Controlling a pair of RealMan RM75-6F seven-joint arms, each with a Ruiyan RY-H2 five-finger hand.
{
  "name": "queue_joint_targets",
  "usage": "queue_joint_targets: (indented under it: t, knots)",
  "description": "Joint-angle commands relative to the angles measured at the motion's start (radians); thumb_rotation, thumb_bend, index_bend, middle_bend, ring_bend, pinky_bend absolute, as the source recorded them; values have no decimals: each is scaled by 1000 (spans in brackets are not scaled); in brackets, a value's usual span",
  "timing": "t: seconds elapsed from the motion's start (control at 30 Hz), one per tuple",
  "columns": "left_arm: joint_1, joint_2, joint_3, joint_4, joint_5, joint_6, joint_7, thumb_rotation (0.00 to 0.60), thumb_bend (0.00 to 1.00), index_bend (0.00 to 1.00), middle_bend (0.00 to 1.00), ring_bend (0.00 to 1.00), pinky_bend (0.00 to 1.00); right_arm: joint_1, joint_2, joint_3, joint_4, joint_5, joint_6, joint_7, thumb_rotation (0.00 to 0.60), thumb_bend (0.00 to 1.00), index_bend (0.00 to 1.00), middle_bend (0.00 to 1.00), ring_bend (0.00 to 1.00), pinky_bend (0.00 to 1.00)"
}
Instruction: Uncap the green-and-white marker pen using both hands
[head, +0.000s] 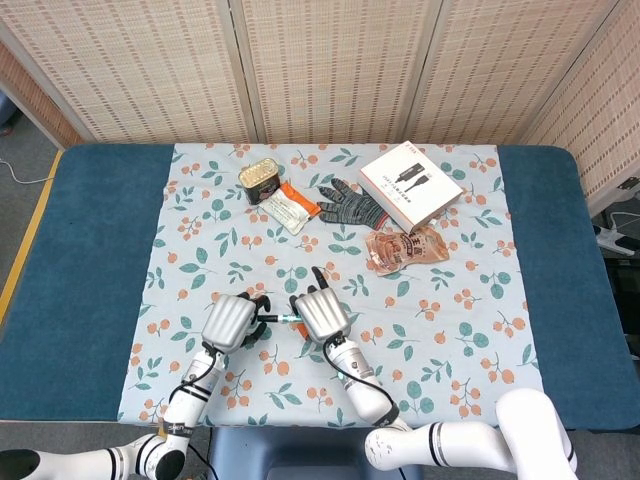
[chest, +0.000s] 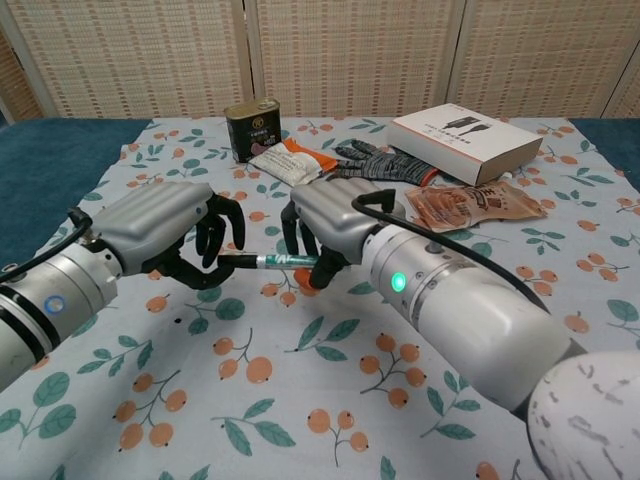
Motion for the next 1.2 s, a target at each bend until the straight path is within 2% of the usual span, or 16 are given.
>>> queue_joint_targets:
  t: [0.03, 0.23, 0.5, 1.2]
  knots:
    - [-1, 0, 0, 1, 0, -1, -1, 600, 335, 470, 657, 519, 739, 0, -1, 3, 0, -2, 1, 3, 600, 436, 976, 751, 383, 0]
    - [-3, 2, 4, 0, 1, -1, 0, 600, 336, 473, 657, 519, 740, -1, -1, 2, 3, 0, -2, 2, 600, 436, 976, 751, 385, 0]
    - [-4, -5, 6, 14, 6, 4, -2, 600, 345, 524, 698, 519, 742, -1, -6, 4, 5, 0, -4, 4, 600, 437, 976, 751, 385, 0]
    - [-10, 10, 13, 10, 11, -1, 22, 600, 350, 455, 679, 519, 740, -3, 5, 7, -13, -5, -2, 6, 600, 436, 976, 751, 387, 0]
